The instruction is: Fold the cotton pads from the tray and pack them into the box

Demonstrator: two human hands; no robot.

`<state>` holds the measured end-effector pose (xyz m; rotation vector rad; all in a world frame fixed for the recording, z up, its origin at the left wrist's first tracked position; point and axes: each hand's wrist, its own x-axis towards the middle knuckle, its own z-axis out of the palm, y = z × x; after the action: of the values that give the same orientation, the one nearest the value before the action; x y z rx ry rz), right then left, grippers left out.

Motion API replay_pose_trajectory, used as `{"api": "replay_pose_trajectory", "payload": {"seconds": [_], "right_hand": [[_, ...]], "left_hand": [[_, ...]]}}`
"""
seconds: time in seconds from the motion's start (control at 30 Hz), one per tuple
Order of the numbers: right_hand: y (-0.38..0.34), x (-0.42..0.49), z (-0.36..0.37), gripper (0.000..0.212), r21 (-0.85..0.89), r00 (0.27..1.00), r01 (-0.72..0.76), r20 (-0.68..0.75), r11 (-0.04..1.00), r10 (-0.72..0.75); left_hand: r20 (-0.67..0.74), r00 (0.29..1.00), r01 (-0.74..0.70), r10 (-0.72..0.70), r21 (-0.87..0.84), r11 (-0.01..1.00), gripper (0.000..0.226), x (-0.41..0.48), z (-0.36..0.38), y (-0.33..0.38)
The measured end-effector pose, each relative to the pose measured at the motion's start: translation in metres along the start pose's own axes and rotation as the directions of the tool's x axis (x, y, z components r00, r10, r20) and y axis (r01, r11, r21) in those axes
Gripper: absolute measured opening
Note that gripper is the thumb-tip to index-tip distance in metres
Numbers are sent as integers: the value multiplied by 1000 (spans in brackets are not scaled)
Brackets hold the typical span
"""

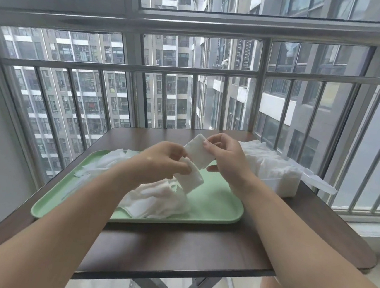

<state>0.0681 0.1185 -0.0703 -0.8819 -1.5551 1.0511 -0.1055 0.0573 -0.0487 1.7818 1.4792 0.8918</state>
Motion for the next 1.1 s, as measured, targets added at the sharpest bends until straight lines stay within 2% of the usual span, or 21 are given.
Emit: {"api": "replay_pose_trajectory", "payload": {"seconds": [0.1, 0.3, 0.5, 0.73, 0.87, 0.93, 1.03, 1.1], "right_hand": [[1, 1, -1, 10, 36, 999, -30, 27, 999, 29], [1, -3, -1, 10, 68, 989, -71, 132, 995, 61], [-3, -8, -2, 10, 135, 966, -117, 247, 984, 81], [-7, -10, -1, 12, 234, 960, -134, 273, 963, 67], [-15, -15, -2, 29, 223, 955, -90, 296, 971, 21], [-21, -16, -4, 34, 217, 952, -72, 306, 974, 2], [-35, -16, -11, 29, 157, 947, -42, 321, 987, -10], [-47, -16, -17, 27, 62, 933, -14, 360, 998, -9]], "left_hand": [[-87, 996, -38, 31, -80, 996, 14, -3, 0, -2], [-265, 956, -149, 126, -69, 986, 9, -3, 5, 0], [-333, 932, -170, 140, -64, 983, 11, 1, 7, 0], [-397, 903, -180, 166, 3, 984, 19, 3, 9, 2], [-410, 895, -181, 178, 32, 983, 39, 1, 6, 4], [-380, 913, -176, 148, -40, 984, 46, -2, 2, 7], [-276, 956, -172, 97, -264, 949, 30, -10, -2, 12], [-246, 963, -178, 106, -295, 939, 23, -15, -3, 15]]}}
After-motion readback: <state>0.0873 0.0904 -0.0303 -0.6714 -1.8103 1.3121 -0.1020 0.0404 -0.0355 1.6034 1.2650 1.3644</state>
